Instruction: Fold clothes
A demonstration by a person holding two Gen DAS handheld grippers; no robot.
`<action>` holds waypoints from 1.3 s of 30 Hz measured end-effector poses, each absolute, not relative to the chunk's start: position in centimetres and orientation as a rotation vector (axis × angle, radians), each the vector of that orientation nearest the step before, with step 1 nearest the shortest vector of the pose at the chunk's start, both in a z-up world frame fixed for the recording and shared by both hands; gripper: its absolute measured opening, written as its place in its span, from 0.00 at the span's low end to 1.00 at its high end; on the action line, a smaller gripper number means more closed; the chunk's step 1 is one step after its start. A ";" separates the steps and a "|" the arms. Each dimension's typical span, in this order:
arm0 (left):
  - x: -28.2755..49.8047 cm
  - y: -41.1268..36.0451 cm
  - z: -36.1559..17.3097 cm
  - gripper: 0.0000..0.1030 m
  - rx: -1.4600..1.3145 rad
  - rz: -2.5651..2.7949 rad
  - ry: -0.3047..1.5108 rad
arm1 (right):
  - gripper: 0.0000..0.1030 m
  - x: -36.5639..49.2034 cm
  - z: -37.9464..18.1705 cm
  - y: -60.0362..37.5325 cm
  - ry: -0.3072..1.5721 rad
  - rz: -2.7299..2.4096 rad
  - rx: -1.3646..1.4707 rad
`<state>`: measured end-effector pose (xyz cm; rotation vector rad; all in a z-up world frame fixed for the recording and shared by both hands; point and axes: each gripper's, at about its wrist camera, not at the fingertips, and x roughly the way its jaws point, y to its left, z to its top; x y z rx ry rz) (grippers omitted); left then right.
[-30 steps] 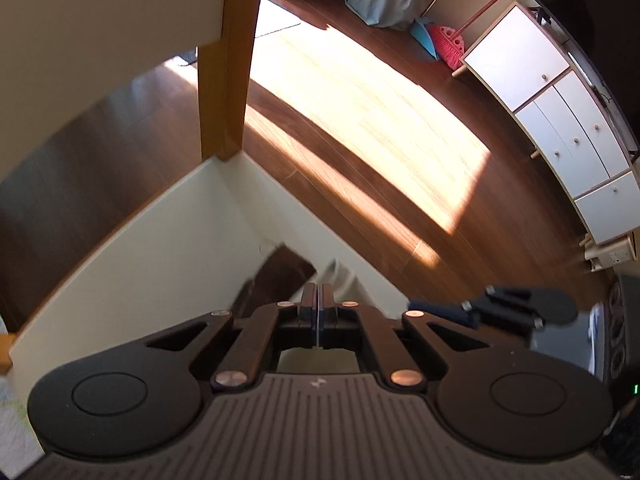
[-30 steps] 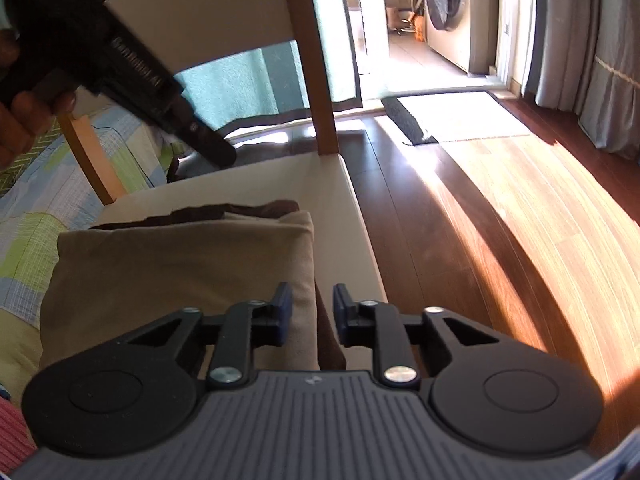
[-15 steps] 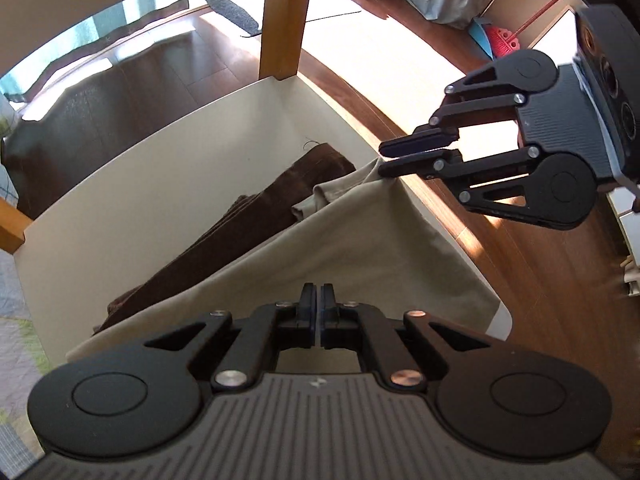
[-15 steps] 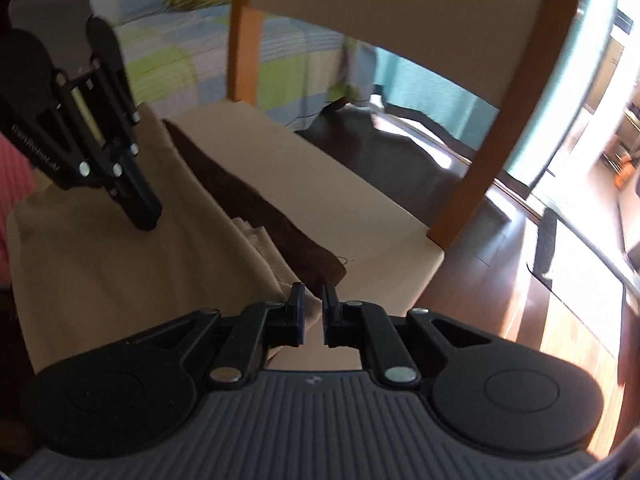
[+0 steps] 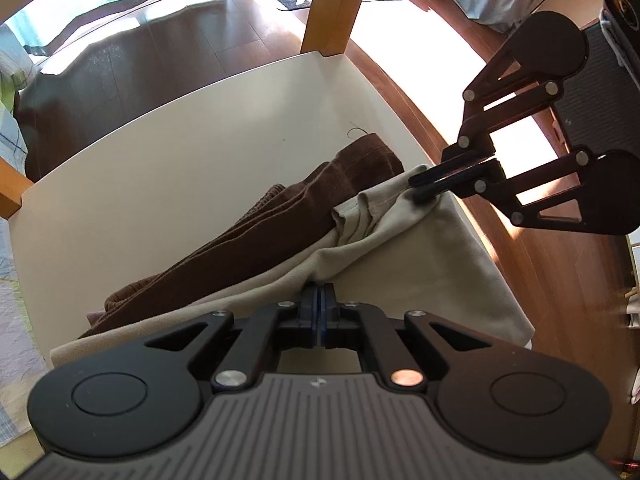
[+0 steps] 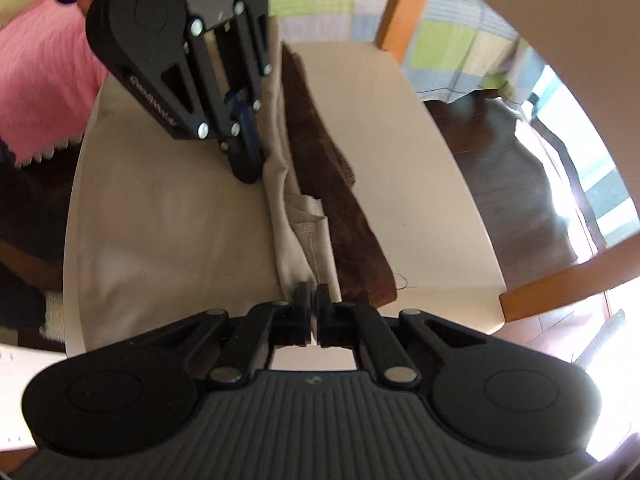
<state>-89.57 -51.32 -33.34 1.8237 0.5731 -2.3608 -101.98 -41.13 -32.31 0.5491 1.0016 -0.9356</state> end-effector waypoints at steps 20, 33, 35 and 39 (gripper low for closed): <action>-81.7 -55.1 -30.0 0.05 1.418 -2.267 0.556 | 0.04 -99.8 -32.1 -36.1 0.611 -1.830 0.798; -75.3 -49.6 -28.2 0.17 1.337 -1.924 0.630 | 0.25 -91.2 -30.1 -32.4 0.459 -1.883 0.787; -74.4 -48.5 -26.8 0.24 1.325 -1.919 0.642 | 0.30 -89.4 -28.7 -31.2 0.447 -1.894 0.802; -72.7 -45.0 -24.0 0.52 1.305 -1.945 0.629 | 0.48 -86.4 -27.0 -27.9 0.398 -1.935 0.873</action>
